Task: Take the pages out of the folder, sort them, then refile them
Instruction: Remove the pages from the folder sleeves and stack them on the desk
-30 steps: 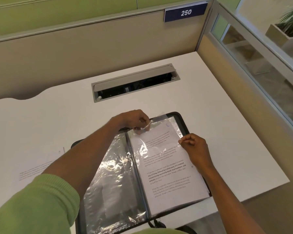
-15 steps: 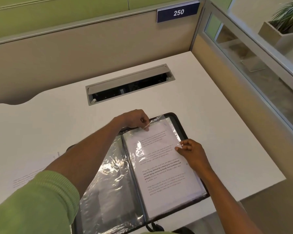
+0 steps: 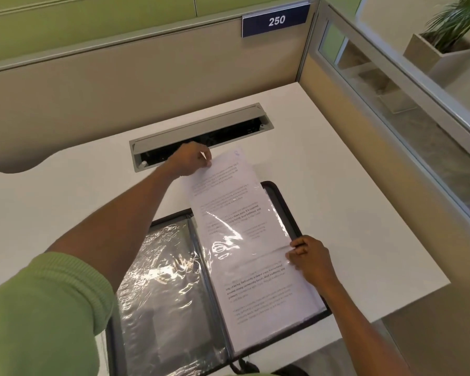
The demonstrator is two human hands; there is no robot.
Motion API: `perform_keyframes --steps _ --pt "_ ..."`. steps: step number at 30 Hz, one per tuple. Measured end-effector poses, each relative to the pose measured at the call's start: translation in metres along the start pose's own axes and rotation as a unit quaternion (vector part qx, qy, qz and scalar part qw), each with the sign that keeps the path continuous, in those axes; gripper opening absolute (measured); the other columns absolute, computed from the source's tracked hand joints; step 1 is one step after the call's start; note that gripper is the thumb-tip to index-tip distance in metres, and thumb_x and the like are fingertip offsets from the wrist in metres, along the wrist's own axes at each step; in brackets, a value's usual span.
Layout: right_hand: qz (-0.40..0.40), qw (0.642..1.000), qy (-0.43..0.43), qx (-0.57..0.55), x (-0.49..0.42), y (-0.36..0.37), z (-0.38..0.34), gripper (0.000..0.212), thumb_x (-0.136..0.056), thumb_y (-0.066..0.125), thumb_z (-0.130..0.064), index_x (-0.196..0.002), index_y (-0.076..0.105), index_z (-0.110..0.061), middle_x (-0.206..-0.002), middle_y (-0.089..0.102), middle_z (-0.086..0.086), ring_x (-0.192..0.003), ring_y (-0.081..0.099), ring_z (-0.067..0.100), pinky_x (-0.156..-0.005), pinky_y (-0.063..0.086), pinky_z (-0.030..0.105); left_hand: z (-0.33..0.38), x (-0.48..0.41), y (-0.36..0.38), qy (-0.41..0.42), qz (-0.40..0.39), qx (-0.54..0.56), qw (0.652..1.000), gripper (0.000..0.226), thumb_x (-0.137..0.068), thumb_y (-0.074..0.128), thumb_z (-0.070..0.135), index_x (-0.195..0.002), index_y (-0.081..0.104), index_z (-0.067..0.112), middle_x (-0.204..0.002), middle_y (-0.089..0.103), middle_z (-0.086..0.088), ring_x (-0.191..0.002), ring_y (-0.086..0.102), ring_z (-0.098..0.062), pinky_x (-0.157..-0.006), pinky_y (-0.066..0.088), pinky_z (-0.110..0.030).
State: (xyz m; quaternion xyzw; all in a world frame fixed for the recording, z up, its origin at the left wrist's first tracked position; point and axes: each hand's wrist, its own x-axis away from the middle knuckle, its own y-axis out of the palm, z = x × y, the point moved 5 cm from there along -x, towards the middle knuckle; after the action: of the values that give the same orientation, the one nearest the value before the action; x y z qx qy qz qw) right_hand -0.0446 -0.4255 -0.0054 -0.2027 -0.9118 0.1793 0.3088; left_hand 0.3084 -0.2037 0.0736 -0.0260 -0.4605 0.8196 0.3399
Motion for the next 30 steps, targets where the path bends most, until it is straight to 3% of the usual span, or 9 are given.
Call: perform_keyframes --steps 5,8,13,17,19,22,25,28,30 --pt "0.014 1.0 -0.006 0.028 -0.002 0.001 0.003 0.024 -0.081 0.084 -0.008 -0.097 0.068 -0.016 -0.079 0.074 0.003 -0.069 0.073 0.014 -0.067 0.061 0.029 -0.001 -0.001 -0.066 0.001 0.134 -0.025 0.991 0.004 -0.093 0.074 0.011 -0.095 0.074 0.007 -0.091 0.074 -0.016 -0.077 0.059 -0.023 -0.063 0.04 -0.027" --pt "0.022 0.999 -0.012 0.037 -0.003 0.001 0.004 0.023 -0.081 0.084 -0.008 -0.096 0.068 -0.015 -0.078 0.074 0.001 -0.066 0.072 0.01 -0.064 0.058 0.023 0.011 0.011 -0.106 0.036 0.181 -0.048 0.982 0.006 -0.093 0.074 0.012 -0.097 0.073 0.008 -0.095 0.076 -0.013 -0.085 0.068 -0.03 -0.078 0.05 -0.033" --pt "0.03 0.993 -0.026 0.113 -0.007 0.005 -0.002 0.02 -0.084 0.076 -0.006 -0.101 0.067 -0.013 -0.079 0.069 0.0 -0.07 0.067 0.015 -0.069 0.058 0.032 0.048 0.061 -0.16 0.114 0.216 -0.097 0.965 0.007 -0.096 0.07 0.011 -0.102 0.073 0.008 -0.095 0.074 -0.007 -0.089 0.069 -0.029 -0.086 0.054 -0.038" --pt "0.02 0.966 -0.014 0.258 -0.005 0.011 -0.021 0.034 -0.087 0.076 -0.017 -0.117 0.06 -0.017 -0.1 0.068 0.003 -0.088 0.068 0.023 -0.08 0.059 0.041 0.082 0.115 -0.193 0.153 0.244 -0.119 0.95 0.009 -0.097 0.066 0.01 -0.104 0.072 0.01 -0.096 0.074 -0.005 -0.088 0.069 -0.026 -0.084 0.055 -0.038" --pt "0.078 0.928 -0.101 0.351 0.003 0.014 -0.052 0.051 -0.09 0.076 -0.03 -0.134 0.053 -0.016 -0.121 0.064 0.007 -0.11 0.062 0.026 -0.092 0.054 0.041 0.094 0.143 -0.204 0.163 0.243 -0.123 0.948 0.01 -0.097 0.066 0.007 -0.102 0.072 0.011 -0.092 0.071 0.0 -0.085 0.066 -0.02 -0.08 0.052 -0.027" --pt "0.129 0.931 -0.278 0.2 0.031 0.024 -0.129 0.073 -0.093 0.074 -0.036 -0.153 0.038 -0.016 -0.155 0.044 0.008 -0.14 0.044 0.025 -0.114 0.04 0.042 0.108 0.185 -0.208 0.164 0.225 -0.117 0.953 0.01 -0.096 0.067 0.004 -0.099 0.072 0.011 -0.09 0.071 0.003 -0.081 0.062 -0.01 -0.068 0.041 -0.005" --pt "0.133 0.908 -0.382 0.113 0.067 0.039 -0.212 0.09 -0.092 0.075 -0.042 -0.161 0.02 -0.028 -0.168 0.023 -0.003 -0.152 0.026 0.016 -0.121 0.026 0.035 0.109 0.222 -0.204 0.156 0.208 -0.108 0.96 0.007 -0.096 0.069 0.004 -0.097 0.072 0.01 -0.088 0.072 0.002 -0.081 0.061 -0.012 -0.067 0.039 -0.003" --pt "0.074 0.923 -0.377 -0.002 0.092 0.061 -0.26 0.085 -0.089 0.076 -0.045 -0.157 0.025 -0.039 -0.16 0.037 -0.011 -0.145 0.037 0.013 -0.113 0.04 0.036 0.101 0.253 -0.199 0.145 0.19 -0.089 0.967 0.005 -0.097 0.07 0.005 -0.097 0.072 0.01 -0.089 0.073 0.001 -0.081 0.064 -0.014 -0.068 0.04 -0.003" --pt "0.052 0.924 -0.377 -0.041 0.101 0.075 -0.273 0.056 -0.092 0.075 -0.042 -0.142 0.051 -0.036 -0.137 0.061 -0.013 -0.124 0.057 0.008 -0.101 0.055 0.037 0.094 0.27 -0.197 0.155 0.19 -0.07 0.967 0.006 -0.096 0.072 0.006 -0.097 0.073 0.012 -0.091 0.074 0.0 -0.084 0.066 -0.013 -0.072 0.042 -0.003"
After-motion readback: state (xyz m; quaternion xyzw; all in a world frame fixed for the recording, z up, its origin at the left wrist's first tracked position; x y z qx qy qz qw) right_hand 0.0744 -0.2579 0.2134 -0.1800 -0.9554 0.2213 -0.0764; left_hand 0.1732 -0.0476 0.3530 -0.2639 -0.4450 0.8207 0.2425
